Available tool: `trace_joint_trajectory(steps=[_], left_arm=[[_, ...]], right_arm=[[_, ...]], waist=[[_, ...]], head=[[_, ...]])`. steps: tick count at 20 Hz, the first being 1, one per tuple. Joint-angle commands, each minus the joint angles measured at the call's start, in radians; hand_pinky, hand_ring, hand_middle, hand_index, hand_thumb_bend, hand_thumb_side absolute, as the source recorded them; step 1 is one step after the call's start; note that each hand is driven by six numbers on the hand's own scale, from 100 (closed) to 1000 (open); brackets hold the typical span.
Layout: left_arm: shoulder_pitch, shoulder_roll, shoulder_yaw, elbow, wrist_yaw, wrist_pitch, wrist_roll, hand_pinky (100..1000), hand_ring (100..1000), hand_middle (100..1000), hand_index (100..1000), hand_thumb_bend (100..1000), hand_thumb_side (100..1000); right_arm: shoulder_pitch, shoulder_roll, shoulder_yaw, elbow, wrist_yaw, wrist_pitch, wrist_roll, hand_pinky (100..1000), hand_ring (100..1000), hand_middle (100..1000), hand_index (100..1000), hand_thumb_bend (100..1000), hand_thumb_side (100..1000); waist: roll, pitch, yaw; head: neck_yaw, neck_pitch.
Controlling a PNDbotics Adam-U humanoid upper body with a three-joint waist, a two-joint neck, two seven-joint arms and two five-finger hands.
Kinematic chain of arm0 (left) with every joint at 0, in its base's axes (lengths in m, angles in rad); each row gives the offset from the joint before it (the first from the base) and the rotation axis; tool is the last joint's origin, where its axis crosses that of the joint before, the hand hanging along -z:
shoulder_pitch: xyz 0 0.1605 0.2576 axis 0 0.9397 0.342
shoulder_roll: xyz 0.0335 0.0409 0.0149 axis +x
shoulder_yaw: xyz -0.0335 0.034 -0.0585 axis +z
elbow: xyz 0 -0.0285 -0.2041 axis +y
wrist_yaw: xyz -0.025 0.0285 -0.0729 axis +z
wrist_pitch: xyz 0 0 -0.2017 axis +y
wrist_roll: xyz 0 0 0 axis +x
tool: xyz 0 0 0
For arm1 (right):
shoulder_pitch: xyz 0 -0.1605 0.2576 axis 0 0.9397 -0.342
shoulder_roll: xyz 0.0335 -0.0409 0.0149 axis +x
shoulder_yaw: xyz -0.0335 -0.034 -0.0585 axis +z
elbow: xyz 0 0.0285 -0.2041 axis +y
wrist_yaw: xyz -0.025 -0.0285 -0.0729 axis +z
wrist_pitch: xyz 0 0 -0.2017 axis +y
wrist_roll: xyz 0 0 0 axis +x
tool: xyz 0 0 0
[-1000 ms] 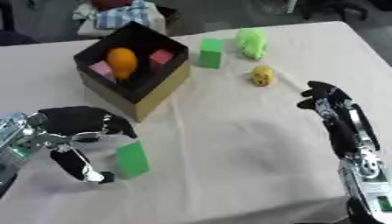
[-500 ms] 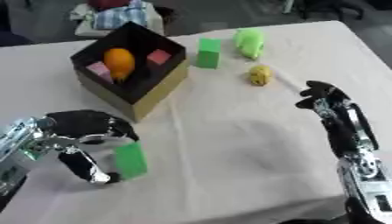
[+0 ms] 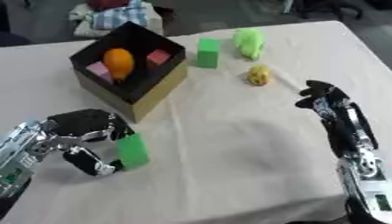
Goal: Pick up objects on the table and place them in the box.
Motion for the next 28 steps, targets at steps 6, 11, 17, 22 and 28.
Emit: trace_joint_trajectory(steps=[6,11,17,22,28], left_arm=[[-0.050,0.063,0.123,-0.058,0.102,0.103,0.103,733,540,495,711,173,243],[-0.149,0.095,0.216,0.014,0.093,0.184,0.179,736,548,507,721,206,229],[-0.304,0.043,0.259,0.226,0.075,0.196,0.196,743,560,523,735,239,263],[-0.401,-0.030,0.258,0.399,-0.023,0.181,0.195,746,588,561,759,313,307],[-0.456,-0.114,0.261,0.529,-0.138,0.144,0.231,754,609,592,785,425,408]], right_arm=[[-0.005,-0.014,-0.007,-0.010,-0.003,0.000,-0.003,693,582,615,773,100,574],[-0.001,-0.014,-0.009,-0.008,-0.003,0.000,-0.004,694,582,615,773,100,573],[0.002,-0.013,-0.007,-0.005,-0.004,-0.001,-0.001,694,582,614,773,100,573],[0.005,-0.012,-0.006,-0.002,-0.005,-0.002,0.000,694,582,614,773,100,572],[0.006,-0.008,-0.004,-0.001,-0.006,-0.002,0.003,694,582,614,773,100,572]], waist=[[0.004,-0.021,0.006],[0.000,-0.026,0.009],[-0.005,-0.029,0.009],[-0.008,-0.031,0.007],[-0.012,-0.034,0.005]], head=[[-0.006,-0.006],[-0.012,-0.005],[-0.020,0.001],[-0.025,0.004],[-0.025,0.005]])
